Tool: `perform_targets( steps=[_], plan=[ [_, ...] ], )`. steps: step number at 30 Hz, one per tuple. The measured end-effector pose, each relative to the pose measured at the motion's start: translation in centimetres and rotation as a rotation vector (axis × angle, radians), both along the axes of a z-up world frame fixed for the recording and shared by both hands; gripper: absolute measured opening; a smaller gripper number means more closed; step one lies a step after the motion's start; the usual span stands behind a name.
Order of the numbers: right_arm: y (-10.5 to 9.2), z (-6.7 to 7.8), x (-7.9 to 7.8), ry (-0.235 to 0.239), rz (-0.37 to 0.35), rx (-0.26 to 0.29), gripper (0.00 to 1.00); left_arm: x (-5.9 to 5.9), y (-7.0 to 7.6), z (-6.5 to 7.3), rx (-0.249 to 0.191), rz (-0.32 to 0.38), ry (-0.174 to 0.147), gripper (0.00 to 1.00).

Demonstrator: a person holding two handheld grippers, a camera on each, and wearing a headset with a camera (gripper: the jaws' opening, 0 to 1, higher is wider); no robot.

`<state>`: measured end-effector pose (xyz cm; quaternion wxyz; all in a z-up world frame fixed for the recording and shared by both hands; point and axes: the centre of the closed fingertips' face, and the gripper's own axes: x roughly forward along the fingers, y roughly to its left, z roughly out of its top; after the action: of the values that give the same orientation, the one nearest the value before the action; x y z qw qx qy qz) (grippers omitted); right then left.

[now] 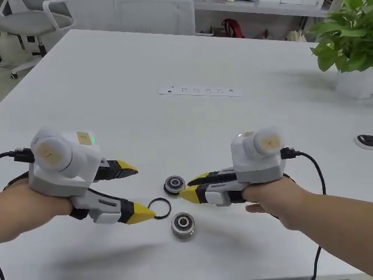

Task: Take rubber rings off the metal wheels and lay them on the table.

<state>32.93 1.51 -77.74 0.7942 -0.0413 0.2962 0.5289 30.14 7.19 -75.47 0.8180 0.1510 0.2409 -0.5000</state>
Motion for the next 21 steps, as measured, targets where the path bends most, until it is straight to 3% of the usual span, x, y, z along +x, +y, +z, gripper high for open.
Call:
perform_targets(
  steps=[8,21],
  plan=[
    [0.0,0.8,0.8,-0.073,0.019,0.01,0.24,1.0,-0.1,0.1,-0.005,0.009,-0.001,0.61],
    [0.0,-0.2,1.0,-0.112,0.072,-0.04,0.26,1.9,-0.5,-0.3,-0.006,0.012,0.005,0.61]
  ],
)
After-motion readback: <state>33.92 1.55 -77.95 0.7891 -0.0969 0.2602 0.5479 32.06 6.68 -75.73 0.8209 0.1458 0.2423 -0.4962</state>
